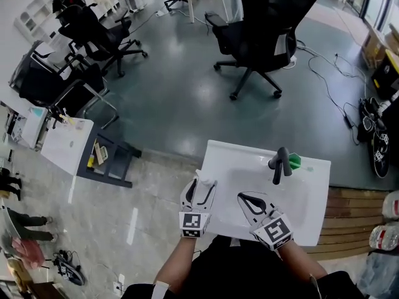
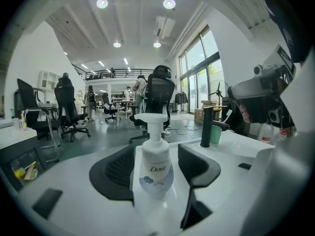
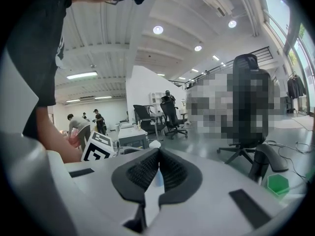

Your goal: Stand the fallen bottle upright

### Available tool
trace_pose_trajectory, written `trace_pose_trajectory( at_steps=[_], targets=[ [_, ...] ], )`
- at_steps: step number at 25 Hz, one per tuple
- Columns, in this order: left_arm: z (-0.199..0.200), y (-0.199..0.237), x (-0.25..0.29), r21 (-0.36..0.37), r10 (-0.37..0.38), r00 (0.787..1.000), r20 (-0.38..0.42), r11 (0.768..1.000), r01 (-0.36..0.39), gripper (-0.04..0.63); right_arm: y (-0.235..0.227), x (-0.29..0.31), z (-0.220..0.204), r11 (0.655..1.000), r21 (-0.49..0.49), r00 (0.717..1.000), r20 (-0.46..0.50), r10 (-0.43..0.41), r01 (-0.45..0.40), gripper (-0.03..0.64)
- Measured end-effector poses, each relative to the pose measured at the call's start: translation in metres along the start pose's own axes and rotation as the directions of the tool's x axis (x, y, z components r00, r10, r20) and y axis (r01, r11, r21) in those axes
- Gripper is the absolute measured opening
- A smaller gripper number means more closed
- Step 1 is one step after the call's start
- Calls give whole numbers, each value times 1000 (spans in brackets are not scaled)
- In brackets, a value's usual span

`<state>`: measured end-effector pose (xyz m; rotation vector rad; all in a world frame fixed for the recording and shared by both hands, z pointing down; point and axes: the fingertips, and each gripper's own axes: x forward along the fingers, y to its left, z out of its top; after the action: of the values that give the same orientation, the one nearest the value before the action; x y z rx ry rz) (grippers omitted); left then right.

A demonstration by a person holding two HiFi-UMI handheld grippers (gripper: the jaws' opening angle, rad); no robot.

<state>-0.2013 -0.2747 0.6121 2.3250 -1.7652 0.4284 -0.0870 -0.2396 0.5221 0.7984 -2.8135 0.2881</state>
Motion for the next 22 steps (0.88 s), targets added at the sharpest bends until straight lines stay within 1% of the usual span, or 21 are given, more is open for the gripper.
trace_pose_trajectory(
  at_steps=[4, 7, 10, 12, 13, 15, 17, 19, 22],
  targets=[
    [1, -1, -27, -31, -27, 1000, -5, 999, 26, 279, 0, 5, 0, 1000, -7, 1000, -12, 17, -17, 15],
    [17, -1, -46, -11, -49, 999, 9, 999, 49, 274, -1, 4, 1, 1000, -12, 1000, -12, 21, -21, 15],
    [37, 0, -67, -8, -40, 998, 45, 999, 40, 244, 1, 4, 2, 1000, 0, 1000, -9, 15, -15, 15],
    [53, 0, -79, -29, -26, 996, 84, 999, 28, 201, 4, 5, 1, 1000, 2, 1000, -19, 11, -11, 15],
    [63, 0, -84, -34, -20, 994, 110, 999, 24, 193, 5, 5, 1, 1000, -2, 1000, -23, 9, -9, 15],
    [84, -1, -91, -33, -6, 987, 162, 999, 11, 146, 6, 4, 4, 1000, -11, 1000, -21, 7, -8, 15],
    [100, -3, -96, -28, -2, 980, 198, 1000, 8, 45, 8, 2, 8, 1000, -21, 1000, -10, 2, -2, 15],
    [112, -7, -96, -28, -23, 976, 218, 999, 30, 18, 6, -1, 13, 999, -32, 1000, 4, -12, 12, 15],
    [123, -15, -93, -27, -54, 971, 233, 998, 62, 18, 0, -8, 21, 998, -51, 999, 29, -41, 42, 14]
  ],
)
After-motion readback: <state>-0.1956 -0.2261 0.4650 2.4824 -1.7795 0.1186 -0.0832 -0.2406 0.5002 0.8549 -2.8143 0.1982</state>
